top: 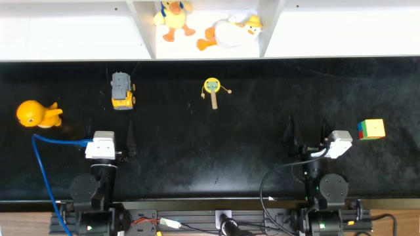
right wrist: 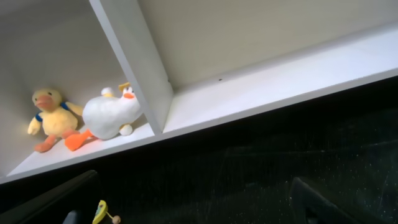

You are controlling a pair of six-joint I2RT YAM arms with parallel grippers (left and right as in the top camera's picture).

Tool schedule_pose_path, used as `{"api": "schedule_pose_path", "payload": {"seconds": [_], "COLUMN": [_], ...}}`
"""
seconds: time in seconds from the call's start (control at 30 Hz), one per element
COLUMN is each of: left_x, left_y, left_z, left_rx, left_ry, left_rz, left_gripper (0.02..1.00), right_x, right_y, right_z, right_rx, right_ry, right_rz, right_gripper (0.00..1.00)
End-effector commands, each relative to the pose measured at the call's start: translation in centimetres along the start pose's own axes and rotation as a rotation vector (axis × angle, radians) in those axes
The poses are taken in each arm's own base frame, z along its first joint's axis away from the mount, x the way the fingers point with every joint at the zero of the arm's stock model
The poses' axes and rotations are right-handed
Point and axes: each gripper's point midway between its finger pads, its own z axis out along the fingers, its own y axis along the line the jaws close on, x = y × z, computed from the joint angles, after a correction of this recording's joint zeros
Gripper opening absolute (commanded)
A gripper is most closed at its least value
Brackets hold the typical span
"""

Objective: Store Toys

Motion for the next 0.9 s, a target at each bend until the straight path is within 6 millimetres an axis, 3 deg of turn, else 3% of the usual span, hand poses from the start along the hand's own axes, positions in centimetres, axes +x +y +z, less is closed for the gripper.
{"api": "schedule_pose_path", "payload": {"seconds": [0.03,0.43,0.57,0.77,0.9], "left_x": [0.0,-0.1,-0.5,-2.4,-5.5], "left_y": [0.0,0.2,-1.3,-2.1,-1.4], "left_z": [0.0,0.0,-0.1,-0.4,-1.4], "left_rx": [-0.005,-0.012,0.076,0.134,0.113], "left_ry": [-0.005,-0.008,-0.03,-0.09,-0.103], "left_rz": [0.022,0.022,0.009,-0.135,-0.147], "left_gripper": [0.998,0.998,0.998,0.998,0.998], "right_x": [0.3,0.3,0.3,0.3,0.3], "right_y": [-0.1,-0.1,-0.1,-0.1,-0.1], "right_z": [0.0,0.0,0.0,0.0,0.0], "right_rx": [0.002,0.002,0.002,0.002,0.002], "right_ry": [-0.002,-0.002,-0.002,-0.002,-0.002], "right_rz": [0.005,0.005,0.005,0.005,0.005], "right_gripper": [0.993,0.996,0.996,0.993,0.996]}}
